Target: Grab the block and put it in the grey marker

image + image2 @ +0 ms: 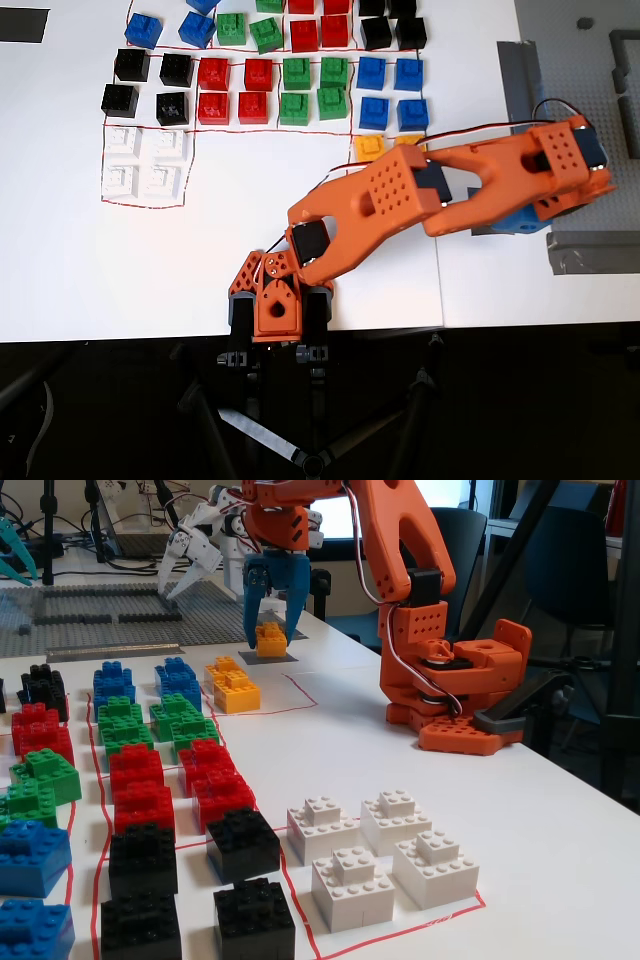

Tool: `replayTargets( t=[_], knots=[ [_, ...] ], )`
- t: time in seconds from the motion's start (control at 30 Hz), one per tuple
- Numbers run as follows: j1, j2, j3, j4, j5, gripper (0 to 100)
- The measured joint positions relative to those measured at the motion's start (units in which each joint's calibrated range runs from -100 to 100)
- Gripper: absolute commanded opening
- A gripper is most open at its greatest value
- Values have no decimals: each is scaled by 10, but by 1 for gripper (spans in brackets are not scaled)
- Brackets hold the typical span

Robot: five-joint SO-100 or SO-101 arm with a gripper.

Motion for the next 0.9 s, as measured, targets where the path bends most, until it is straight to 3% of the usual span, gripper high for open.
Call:
replayTargets(
  t=[0.07,0.17,0.4,0.73,0.9],
  knots=[
    [0,1,0,0,0,4],
    [-2,20,-1,0,0,18],
    [-1,21,0,-19,0,33],
    [-1,21,0,-27,12,39],
    [4,21,-80,46,42,39]
  ],
)
